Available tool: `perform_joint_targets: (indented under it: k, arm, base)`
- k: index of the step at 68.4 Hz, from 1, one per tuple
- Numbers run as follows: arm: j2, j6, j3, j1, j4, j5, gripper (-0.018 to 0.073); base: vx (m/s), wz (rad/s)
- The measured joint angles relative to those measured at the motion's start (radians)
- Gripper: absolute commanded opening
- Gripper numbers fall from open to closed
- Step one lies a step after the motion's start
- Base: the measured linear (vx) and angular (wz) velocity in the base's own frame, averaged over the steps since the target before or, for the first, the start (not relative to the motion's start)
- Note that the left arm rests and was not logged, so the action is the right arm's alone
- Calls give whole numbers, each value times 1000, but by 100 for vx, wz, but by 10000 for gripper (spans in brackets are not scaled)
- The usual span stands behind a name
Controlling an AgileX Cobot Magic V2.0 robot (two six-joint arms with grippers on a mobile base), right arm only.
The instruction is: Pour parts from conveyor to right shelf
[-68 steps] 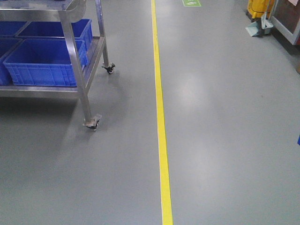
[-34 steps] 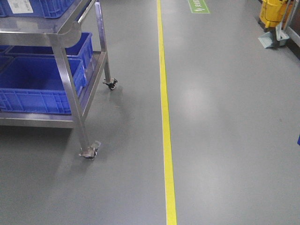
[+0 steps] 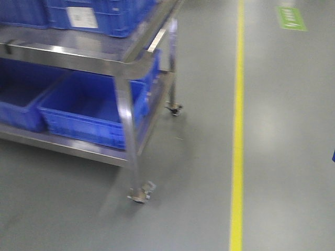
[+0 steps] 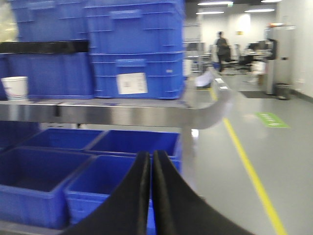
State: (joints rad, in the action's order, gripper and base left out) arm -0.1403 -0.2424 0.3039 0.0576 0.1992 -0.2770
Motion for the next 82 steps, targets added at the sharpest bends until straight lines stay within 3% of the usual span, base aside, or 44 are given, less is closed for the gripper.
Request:
perform_joint_targets:
  k: [82]
  arm:
    - [0, -1, 0, 0, 0, 0, -5]
  base:
    - [21, 84]
